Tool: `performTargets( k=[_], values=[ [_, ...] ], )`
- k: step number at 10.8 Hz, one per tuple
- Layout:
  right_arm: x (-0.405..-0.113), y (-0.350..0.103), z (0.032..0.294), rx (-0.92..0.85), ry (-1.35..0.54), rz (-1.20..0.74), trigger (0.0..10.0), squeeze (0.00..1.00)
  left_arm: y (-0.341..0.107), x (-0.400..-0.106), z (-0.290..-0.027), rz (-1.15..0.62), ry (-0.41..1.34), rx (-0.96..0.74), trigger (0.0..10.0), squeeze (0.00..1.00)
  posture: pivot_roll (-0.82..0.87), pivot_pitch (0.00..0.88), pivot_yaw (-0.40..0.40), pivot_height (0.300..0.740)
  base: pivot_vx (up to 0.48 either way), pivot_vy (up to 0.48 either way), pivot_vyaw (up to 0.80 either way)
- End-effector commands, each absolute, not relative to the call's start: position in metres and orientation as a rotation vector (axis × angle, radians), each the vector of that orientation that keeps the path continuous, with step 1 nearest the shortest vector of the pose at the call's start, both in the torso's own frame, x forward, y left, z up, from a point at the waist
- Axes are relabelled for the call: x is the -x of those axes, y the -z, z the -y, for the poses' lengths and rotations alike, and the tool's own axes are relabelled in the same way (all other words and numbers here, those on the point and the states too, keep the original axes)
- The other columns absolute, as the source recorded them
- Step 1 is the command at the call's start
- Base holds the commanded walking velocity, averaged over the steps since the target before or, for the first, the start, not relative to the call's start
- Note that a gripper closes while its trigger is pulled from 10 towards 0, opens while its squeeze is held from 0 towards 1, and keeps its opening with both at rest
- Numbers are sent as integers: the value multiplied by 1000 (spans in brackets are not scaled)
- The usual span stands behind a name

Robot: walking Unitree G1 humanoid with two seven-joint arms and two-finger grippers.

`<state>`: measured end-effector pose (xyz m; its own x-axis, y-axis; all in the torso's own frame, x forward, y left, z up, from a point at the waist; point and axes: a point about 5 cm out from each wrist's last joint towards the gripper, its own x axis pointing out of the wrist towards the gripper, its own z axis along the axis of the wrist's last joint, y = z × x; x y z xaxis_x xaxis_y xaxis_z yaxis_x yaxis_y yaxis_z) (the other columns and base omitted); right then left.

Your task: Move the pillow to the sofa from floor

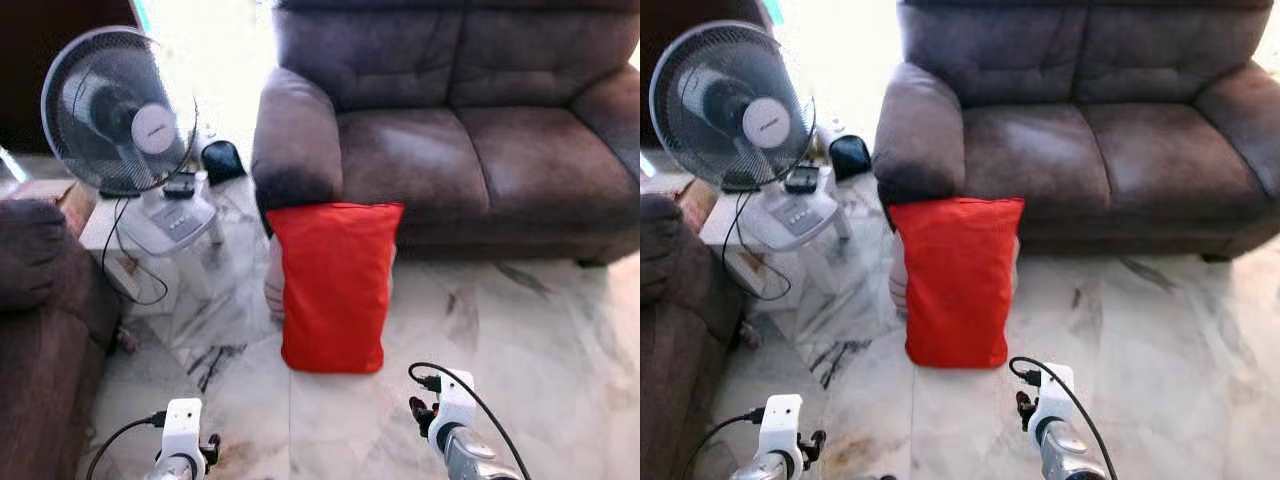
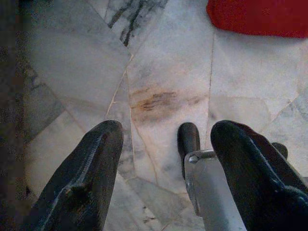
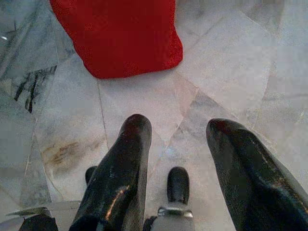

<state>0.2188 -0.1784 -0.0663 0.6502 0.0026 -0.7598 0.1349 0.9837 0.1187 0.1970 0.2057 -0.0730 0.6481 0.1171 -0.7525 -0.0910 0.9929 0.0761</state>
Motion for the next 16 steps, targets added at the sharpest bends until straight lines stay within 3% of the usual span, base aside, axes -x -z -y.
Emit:
performTargets(
  k=[1, 12, 16],
  values=[
    [-217, 67, 177, -169, 74, -866, 10000, 0, 74, -195, -206, -868, -114, -40, 10000, 0, 52, 87, -10, 740, 307, 0, 0],
    [-216, 68, 179, -147, 61, -865, 10000, 0, 75, -195, -203, -865, -105, -42, 10000, 0, 55, 32, -19, 740, 311, 0, 48],
    [-218, 67, 180, -147, 71, -860, 10000, 0, 73, -199, -199, -856, -106, -38, 10000, 0, 50, 64, -25, 740, 309, 0, 0]
  ],
)
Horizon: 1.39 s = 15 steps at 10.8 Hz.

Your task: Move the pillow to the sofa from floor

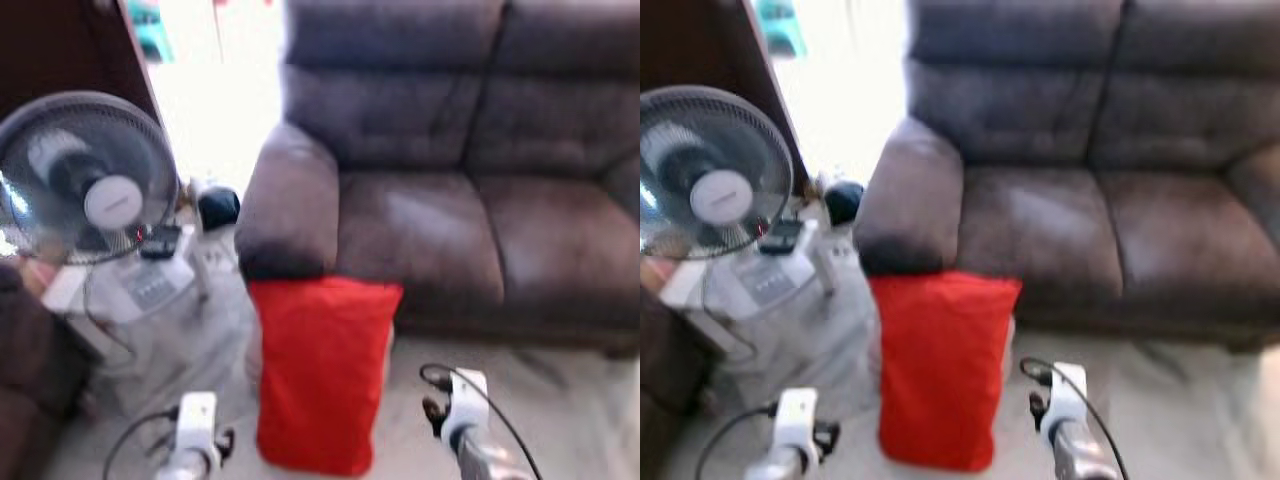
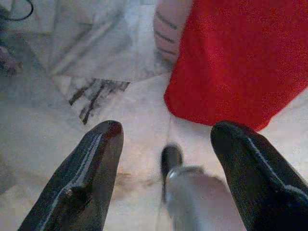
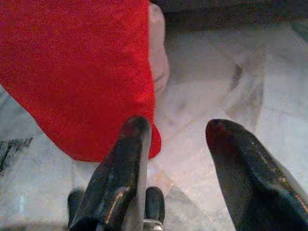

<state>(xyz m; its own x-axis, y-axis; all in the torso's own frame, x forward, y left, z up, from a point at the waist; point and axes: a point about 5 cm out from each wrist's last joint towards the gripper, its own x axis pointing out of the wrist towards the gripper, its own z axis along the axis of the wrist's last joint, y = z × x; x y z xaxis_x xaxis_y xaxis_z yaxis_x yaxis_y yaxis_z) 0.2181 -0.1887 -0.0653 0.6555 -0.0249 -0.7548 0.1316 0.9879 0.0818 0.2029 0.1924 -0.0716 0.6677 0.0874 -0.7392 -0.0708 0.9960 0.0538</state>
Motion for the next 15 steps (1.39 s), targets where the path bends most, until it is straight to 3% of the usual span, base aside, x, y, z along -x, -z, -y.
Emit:
performTargets(
  k=[1, 11, 15],
  values=[
    [-218, 67, 180, -147, 72, -861, 10000, 0, 74, -197, -198, -863, -110, -35, 10000, 0, 50, 64, -25, 740, 311, 0, 0],
    [-219, 66, 180, -151, 77, -856, 10000, 0, 74, -197, -203, -866, -119, -43, 10000, 0, 47, 93, -22, 740, 301, 0, 0],
    [-219, 66, 180, -154, 76, -856, 10000, 0, 73, -199, -202, -858, -116, -37, 10000, 0, 47, 93, -22, 740, 0, 0, 0]
  ],
)
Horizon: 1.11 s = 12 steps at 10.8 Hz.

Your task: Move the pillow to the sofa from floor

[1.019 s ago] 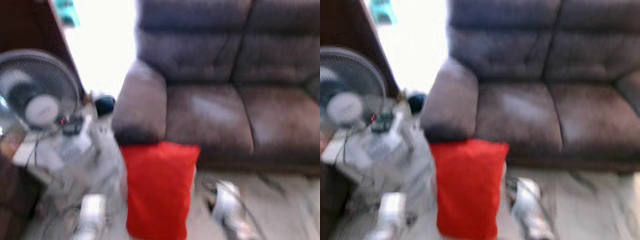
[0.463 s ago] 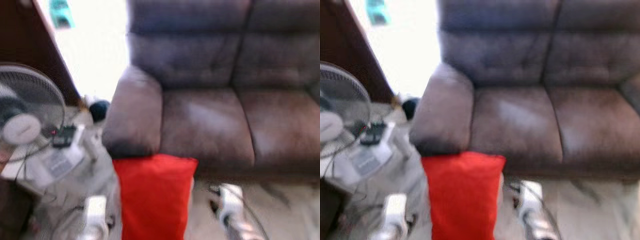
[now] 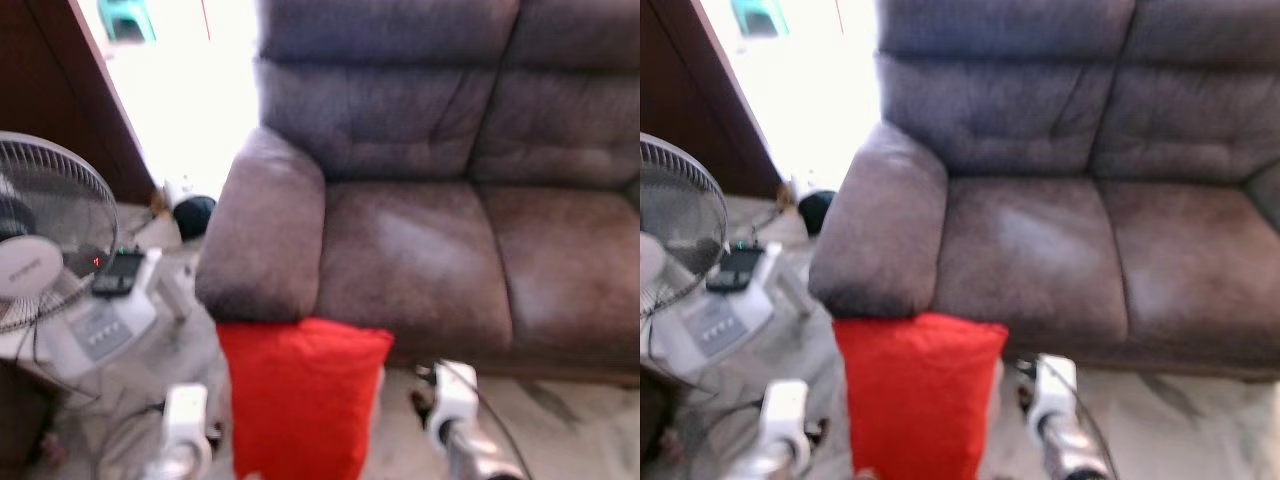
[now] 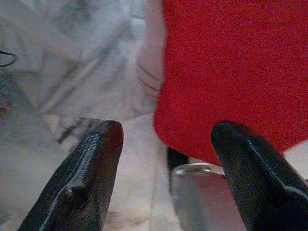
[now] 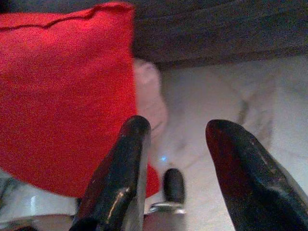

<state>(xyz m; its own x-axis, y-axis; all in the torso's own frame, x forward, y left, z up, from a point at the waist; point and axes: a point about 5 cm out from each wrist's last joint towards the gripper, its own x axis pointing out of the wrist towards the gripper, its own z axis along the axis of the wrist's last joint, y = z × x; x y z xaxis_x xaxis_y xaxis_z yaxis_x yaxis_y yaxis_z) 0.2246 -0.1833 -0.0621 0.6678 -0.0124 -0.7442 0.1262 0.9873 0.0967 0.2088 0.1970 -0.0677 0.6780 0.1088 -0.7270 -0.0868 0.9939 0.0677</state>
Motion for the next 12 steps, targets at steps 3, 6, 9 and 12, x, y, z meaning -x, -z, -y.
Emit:
performTargets(
  k=[3, 6, 9, 12],
  values=[
    [-219, 66, 179, -153, 73, -856, 10000, 0, 73, -199, -202, -860, -114, -35, 10000, 0, 47, 93, -22, 740, 0, 0, 0],
    [-219, 66, 180, -152, 70, -857, 10000, 0, 72, -200, -201, -851, -114, -31, 10000, 0, 47, 94, -23, 740, 0, 0, 0],
    [-220, 66, 179, -152, 69, -857, 10000, 0, 72, -200, -202, -844, -110, -16, 10000, 0, 48, 93, -22, 740, 0, 0, 0],
    [-220, 66, 179, -153, 69, -857, 10000, 0, 71, -201, -202, -837, -108, -13, 10000, 0, 49, 94, -20, 740, -167, 0, 0]
  ],
)
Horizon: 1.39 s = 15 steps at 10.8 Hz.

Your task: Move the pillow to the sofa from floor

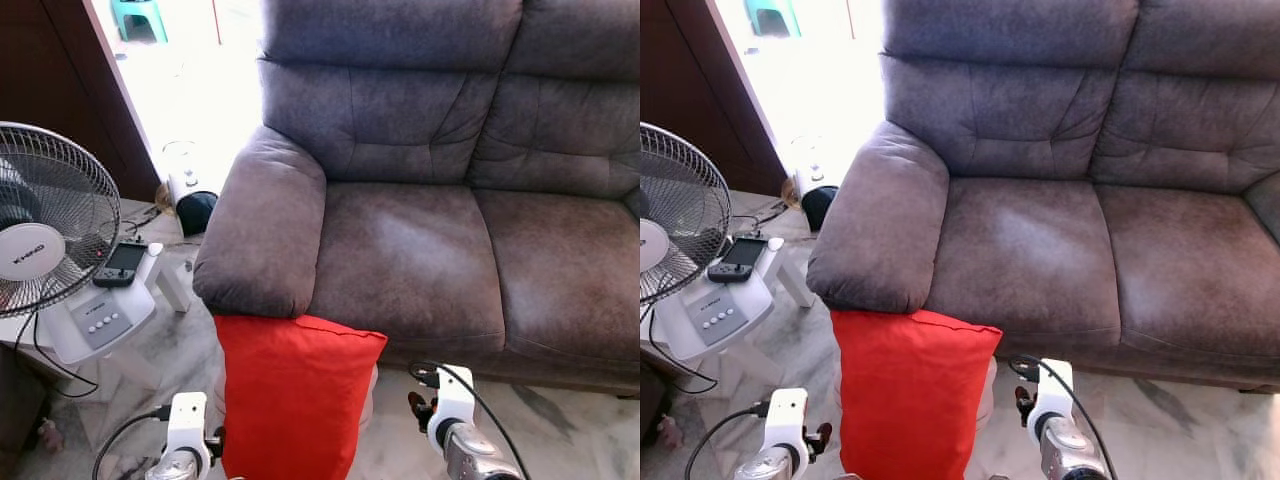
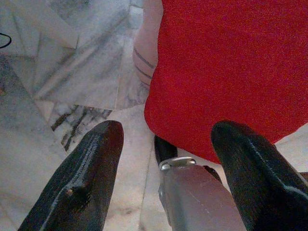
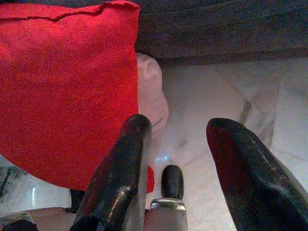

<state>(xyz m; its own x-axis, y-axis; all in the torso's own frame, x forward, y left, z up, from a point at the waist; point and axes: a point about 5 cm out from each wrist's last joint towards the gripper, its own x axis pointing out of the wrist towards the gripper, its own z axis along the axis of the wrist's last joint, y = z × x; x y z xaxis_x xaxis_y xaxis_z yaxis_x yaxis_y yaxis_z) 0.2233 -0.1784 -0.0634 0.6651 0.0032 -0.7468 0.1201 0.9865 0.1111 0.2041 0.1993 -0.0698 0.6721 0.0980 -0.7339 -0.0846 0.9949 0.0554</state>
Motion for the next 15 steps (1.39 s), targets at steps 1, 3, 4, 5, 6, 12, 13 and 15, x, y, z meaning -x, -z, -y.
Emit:
performTargets(
  k=[1, 3, 4, 5, 6, 12, 13, 15],
  values=[
    [-220, 66, 179, -153, 68, -858, 10000, 0, 71, -202, -201, -832, -105, -12, 10000, 0, 50, 93, -20, 740, -296, 0, 0],
    [-220, 66, 179, -153, 68, -858, 10000, 0, 70, -203, -199, -826, -101, -10, 10000, 0, 49, 93, -20, 740, -298, 0, 0],
    [-220, 66, 179, -153, 67, -858, 10000, 0, 70, -203, -199, -825, -101, -9, 10000, 0, 49, 93, -22, 740, -300, 0, 0],
    [-220, 66, 179, -152, 66, -859, 10000, 0, 70, -203, -198, -823, -101, -9, 10000, 0, 49, 93, -22, 740, -304, 0, 0],
    [-219, 66, 179, -152, 66, -860, 10000, 0, 70, -203, -198, -820, -100, -9, 10000, 0, 49, 94, -23, 740, 0, 0, 0],
    [-219, 66, 179, -151, 63, -861, 10000, 0, 69, -204, -199, -819, -109, -14, 10000, 0, 49, 93, -23, 740, 0, 0, 0],
    [-219, 66, 179, -153, 63, -859, 10000, 0, 70, -204, -199, -821, -104, -16, 10000, 0, 48, 94, -22, 740, 0, 0, 0],
    [-221, 65, 180, -107, 55, -853, 10000, 0, 70, -204, -199, -829, -94, -50, 10000, 0, 49, 95, -22, 740, 0, -124, 291]
  ],
)
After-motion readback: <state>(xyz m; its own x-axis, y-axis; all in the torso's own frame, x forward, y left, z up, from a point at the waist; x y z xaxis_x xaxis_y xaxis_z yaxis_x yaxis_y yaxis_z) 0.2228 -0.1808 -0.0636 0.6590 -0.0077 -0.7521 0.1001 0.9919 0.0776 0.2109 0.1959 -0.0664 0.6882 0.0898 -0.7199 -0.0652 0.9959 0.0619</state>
